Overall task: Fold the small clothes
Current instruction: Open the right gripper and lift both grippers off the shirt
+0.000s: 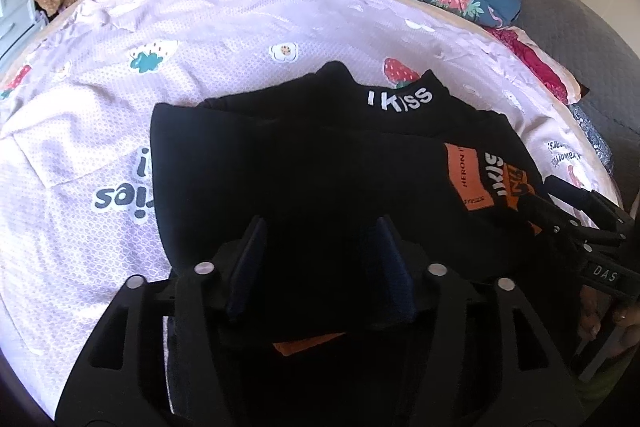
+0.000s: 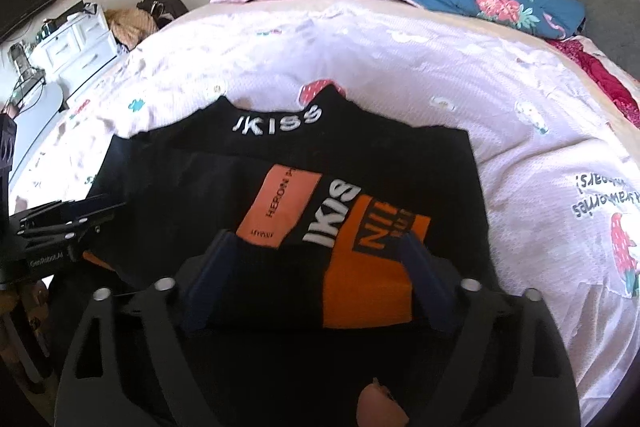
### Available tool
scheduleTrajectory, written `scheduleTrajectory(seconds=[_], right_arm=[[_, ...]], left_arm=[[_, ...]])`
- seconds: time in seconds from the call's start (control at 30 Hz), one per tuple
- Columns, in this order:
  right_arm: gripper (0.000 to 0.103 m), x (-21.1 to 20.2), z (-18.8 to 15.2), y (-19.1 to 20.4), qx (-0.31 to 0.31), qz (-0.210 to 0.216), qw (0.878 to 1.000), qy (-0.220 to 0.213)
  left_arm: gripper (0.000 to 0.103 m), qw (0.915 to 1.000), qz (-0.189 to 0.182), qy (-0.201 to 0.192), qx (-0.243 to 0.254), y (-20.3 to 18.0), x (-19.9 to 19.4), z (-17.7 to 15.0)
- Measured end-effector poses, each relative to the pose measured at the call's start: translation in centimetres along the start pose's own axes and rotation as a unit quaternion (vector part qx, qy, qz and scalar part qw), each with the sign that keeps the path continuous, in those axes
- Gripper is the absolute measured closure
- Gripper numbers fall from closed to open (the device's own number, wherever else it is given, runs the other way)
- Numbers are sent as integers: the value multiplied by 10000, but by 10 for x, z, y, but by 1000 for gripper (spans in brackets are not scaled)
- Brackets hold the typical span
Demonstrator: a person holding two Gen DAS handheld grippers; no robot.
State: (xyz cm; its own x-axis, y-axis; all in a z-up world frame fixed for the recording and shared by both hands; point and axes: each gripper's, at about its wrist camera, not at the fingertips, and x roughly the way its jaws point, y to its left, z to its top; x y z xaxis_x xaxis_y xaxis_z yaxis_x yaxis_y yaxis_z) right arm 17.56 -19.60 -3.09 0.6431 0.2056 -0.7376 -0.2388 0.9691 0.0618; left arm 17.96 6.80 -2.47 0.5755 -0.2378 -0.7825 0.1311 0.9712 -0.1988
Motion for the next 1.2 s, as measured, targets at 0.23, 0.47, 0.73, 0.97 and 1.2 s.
scheduleTrajectory(seconds=[0.23,0.47,0.73,0.97,1.2], right_arm=[[4,-5,2,-8,174,-85,9997,-117],[4,-12,4,-6,163,-127,9994,-270],[4,-30,8,-6,191,-95,9983,-547],[4,-50,4,-10,258,-49,9973,-692],[4,-76,-7,-15,347,-14,9957,-858]], left_arm=[[27,9999,49,-132,-51,3,-11,3],[9,9994,52,-263,-203,6,-19,7],[9,9990,104,-405,-162,4,-36,9],[9,9972,112,-725,-118,-3,-67,10],[9,9942,117,-1055,-147,-5,-102,1]])
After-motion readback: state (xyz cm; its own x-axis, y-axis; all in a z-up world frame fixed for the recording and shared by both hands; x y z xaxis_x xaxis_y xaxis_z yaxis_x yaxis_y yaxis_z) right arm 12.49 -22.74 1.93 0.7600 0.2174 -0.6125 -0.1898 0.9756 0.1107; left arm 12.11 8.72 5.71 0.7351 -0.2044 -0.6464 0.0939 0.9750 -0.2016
